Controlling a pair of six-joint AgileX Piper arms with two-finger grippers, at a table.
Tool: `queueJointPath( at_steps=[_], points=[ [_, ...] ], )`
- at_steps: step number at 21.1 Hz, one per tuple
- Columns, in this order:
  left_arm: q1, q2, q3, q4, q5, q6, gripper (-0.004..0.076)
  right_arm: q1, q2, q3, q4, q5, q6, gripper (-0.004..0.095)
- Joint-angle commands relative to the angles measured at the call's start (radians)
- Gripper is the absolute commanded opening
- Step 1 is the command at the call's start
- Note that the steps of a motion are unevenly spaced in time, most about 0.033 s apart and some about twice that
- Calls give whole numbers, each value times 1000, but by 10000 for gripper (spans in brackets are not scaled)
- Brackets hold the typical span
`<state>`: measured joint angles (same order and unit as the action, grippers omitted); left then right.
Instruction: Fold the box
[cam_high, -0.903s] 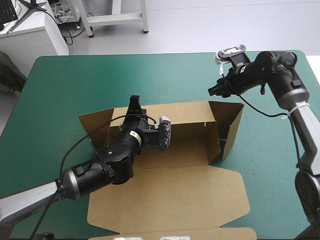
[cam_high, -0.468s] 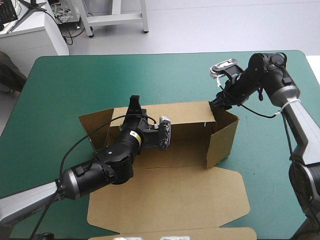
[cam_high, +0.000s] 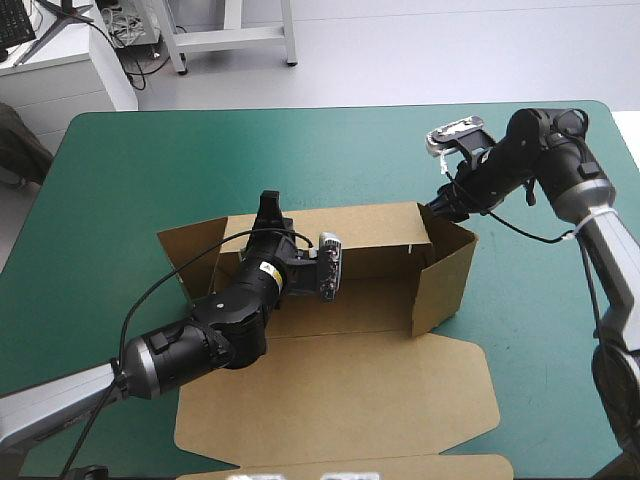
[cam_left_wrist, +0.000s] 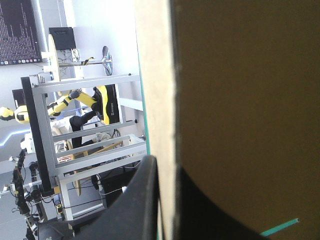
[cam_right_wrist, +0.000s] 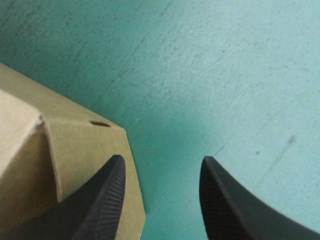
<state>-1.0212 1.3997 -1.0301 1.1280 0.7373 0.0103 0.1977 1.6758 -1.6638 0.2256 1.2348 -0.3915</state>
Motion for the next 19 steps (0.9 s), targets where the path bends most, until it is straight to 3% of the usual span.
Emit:
queueJointPath(
  at_steps=[1, 12, 19],
  points=[
    [-13, -17, -15, -27, -48, 1, -10, -4, -98, 46, 23, 18, -15, 430],
    [-13, -17, -15, -11, -58, 1, -10, -2, -263, 362, 200, -4, -115, 430],
    [-13, -17, -15, -11, -98, 1, -10, -2, -358, 465, 341, -149, -175, 430]
  ],
)
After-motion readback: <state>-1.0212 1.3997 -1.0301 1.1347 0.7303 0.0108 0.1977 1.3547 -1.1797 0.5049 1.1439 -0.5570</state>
